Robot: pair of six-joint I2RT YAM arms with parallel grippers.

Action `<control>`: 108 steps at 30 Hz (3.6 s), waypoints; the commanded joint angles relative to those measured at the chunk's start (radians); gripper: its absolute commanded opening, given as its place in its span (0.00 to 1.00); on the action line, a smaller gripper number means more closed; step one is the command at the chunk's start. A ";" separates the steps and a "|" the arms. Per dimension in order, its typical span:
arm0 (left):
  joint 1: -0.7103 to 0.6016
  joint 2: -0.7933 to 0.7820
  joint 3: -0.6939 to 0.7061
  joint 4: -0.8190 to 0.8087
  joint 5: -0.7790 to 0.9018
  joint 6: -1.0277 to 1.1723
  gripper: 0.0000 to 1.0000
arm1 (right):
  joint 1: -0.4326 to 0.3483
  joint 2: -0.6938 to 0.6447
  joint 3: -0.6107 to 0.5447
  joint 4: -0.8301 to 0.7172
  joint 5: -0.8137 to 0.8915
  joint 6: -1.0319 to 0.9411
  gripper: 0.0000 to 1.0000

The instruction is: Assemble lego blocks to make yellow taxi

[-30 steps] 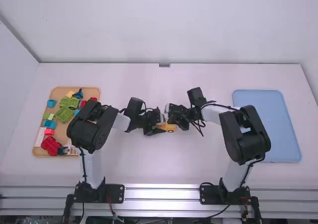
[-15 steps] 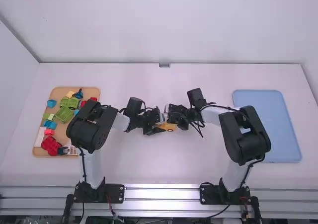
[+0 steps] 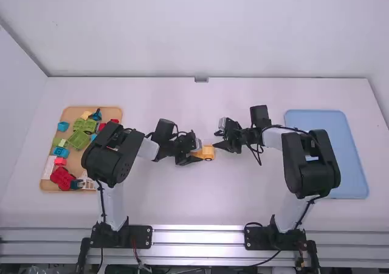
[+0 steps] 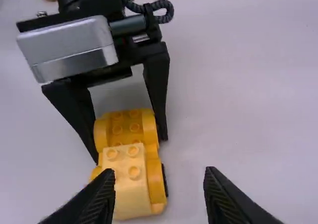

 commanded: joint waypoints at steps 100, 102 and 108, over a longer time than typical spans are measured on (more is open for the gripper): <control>0.781 -0.352 0.928 -1.336 -0.835 -1.025 0.99 | 0.480 -0.181 0.428 -0.003 0.389 0.476 0.99; 0.782 -0.204 1.109 -1.422 -0.835 -1.024 0.99 | 0.476 -0.181 0.428 -0.003 0.389 0.479 0.99; 0.782 0.060 1.439 -1.578 -0.837 -0.960 0.99 | 0.468 -0.181 0.428 -0.008 0.392 0.480 0.99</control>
